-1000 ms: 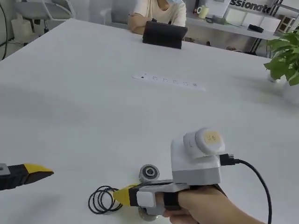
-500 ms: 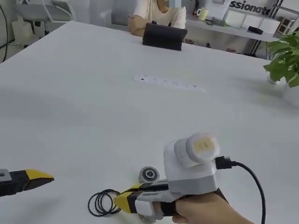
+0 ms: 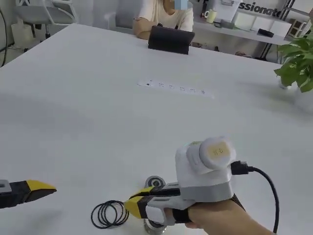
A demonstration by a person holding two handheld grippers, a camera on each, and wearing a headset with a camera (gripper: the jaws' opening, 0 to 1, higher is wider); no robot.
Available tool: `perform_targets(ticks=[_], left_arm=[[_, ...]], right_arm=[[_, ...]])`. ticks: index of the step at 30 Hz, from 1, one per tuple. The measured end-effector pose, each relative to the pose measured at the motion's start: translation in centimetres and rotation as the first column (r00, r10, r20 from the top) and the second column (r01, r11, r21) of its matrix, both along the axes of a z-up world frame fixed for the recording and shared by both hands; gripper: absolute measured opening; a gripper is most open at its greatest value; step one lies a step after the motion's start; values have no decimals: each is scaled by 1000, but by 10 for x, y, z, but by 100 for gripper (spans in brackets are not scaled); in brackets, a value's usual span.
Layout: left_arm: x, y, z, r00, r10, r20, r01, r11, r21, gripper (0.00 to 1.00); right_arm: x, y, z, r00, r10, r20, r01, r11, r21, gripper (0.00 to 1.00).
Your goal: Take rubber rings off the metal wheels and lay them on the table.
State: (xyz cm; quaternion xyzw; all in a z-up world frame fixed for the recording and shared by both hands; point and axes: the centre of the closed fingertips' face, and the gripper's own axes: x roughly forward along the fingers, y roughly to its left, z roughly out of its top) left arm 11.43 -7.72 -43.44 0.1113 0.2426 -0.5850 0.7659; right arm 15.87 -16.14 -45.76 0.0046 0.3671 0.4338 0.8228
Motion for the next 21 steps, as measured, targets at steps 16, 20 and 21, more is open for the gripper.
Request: perform_targets(ticks=[16,20,21], left_arm=[[2,2,5,1000,11,7,-11,1000,-21,79],[5,2,6,1000,15,8,-15,1000,-26,79],[6,3,6,1000,16,9,-16,1000,-25,79]], right_arm=[[10,-11,42,998,-26,49,22,996,81,10],[8,-13,58,998,0,66,-7,995,99,12],[7,-14,61,997,5,71,-12,995,100,13]])
